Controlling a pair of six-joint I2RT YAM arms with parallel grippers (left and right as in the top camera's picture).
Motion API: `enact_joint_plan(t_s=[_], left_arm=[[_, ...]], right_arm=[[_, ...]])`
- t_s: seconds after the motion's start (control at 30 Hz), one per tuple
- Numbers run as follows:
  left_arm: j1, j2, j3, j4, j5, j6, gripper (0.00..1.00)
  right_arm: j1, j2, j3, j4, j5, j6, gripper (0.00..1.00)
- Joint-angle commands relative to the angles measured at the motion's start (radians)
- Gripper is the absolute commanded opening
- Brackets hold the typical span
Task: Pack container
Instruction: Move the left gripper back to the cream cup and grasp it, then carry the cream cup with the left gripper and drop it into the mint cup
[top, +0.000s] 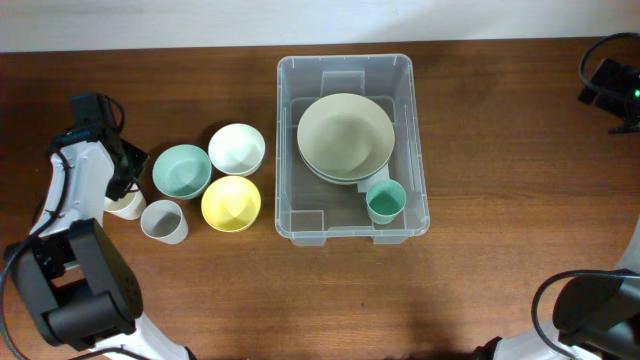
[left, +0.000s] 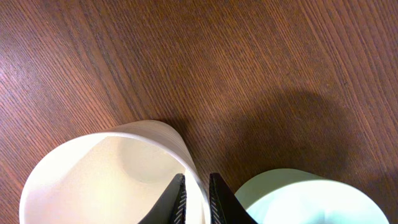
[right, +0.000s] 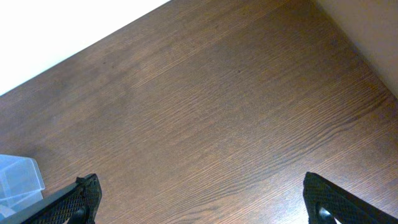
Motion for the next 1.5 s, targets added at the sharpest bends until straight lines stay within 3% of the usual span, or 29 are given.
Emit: enact_joint_plan(t_s=[0.0, 0.1, 0.23, 0.27, 0.4, 0.63, 0.73, 0.87, 0.93, 1.1, 1.27, 1.47], left_arm=[[-0.001, 0.025, -0.010, 0.002, -0.005, 0.002, 0.15], [-0.001, 0.044, -0.010, 0.003, -0.005, 0.002, 0.27], [-0.001, 0.075, -0.010, 0.003, -0.005, 0.002, 0.27], [-0.001, 0.082, -0.010, 0.003, -0.005, 0.002, 0.26], [-0.001, 0.080, 0.001, 0.003, -0.005, 0.003, 0.01], [-0.001, 0.028, 0.156, -0.076, 0.016, 0.190, 0.01], [-0.003, -0.015, 0.257, -0.111, 0.146, 0.327, 0.01], [-0.028, -0.094, 0.357, -0.102, 0.535, 0.505, 0.01], [-0.070, -0.128, 0.366, -0.072, 0.699, 0.605, 0.01], [-0.262, -0.156, 0.366, -0.074, 0.838, 0.838, 0.01], [-0.504, -0.156, 0.366, -0.087, 0.834, 1.008, 0.00], [-0.809, -0.146, 0.365, -0.114, 0.679, 1.036, 0.01]], right_arm=[[0.000, -0.001, 0.003, 0.001, -0.002, 0.001, 0.99], [0.000, -0.001, 0.003, 0.001, -0.002, 0.001, 0.99], [0.000, -0.001, 0.003, 0.001, -0.002, 0.001, 0.99], [0.000, -0.001, 0.003, 0.001, -0.002, 0.001, 0.99], [0.000, -0.001, 0.003, 0.001, -0.002, 0.001, 0.99], [0.000, -0.001, 0.003, 0.001, -0.002, 0.001, 0.99], [0.000, -0.001, 0.003, 0.001, -0.002, 0.001, 0.99], [0.000, -0.001, 0.003, 0.001, -0.002, 0.001, 0.99], [0.000, -0.001, 0.003, 0.001, -0.002, 0.001, 0.99], [0.000, -0.001, 0.003, 0.001, -0.002, 0.001, 0.99], [0.000, -0.001, 0.003, 0.001, -0.002, 0.001, 0.99], [0.000, -0.001, 0.003, 0.001, -0.002, 0.001, 0.99]])
